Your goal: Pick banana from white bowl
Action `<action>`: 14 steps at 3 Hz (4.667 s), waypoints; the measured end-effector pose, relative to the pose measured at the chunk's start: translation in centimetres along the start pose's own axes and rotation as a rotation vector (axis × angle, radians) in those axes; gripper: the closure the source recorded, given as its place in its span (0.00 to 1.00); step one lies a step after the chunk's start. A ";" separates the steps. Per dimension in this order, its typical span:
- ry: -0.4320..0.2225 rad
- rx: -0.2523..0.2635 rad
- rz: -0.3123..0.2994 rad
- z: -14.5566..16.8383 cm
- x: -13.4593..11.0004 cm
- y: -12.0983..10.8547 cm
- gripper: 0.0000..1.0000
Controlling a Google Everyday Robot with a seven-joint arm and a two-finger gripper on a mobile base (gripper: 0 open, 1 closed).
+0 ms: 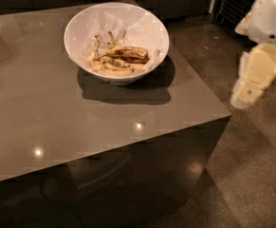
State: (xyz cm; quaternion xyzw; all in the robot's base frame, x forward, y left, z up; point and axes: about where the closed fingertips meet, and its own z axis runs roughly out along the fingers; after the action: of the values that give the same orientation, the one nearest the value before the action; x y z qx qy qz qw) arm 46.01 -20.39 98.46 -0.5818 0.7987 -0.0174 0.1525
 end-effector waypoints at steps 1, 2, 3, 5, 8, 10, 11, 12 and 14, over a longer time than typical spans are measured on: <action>-0.013 -0.031 0.043 0.5 -5.1 -3.7 0.00; -0.059 0.006 0.028 -0.5 -7.3 -4.7 0.00; -0.085 -0.004 0.032 0.9 -9.4 -5.8 0.00; -0.070 -0.040 0.043 5.0 -17.0 -11.0 0.00; -0.130 -0.037 0.004 6.6 -21.5 -12.5 0.00; -0.105 -0.037 -0.005 8.5 -24.1 -13.7 0.06; -0.106 -0.041 -0.007 9.0 -24.6 -14.0 0.16; -0.104 -0.050 -0.006 9.6 -24.7 -14.0 0.17; -0.089 -0.097 0.011 11.9 -24.3 -13.9 0.26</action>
Offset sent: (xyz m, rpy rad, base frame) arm 0.0407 0.0304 0.0115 0.0253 0.0308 -0.0271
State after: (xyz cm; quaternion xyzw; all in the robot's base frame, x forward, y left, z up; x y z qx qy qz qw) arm 68.70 -0.39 95.40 -0.5842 0.7943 0.0481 0.1595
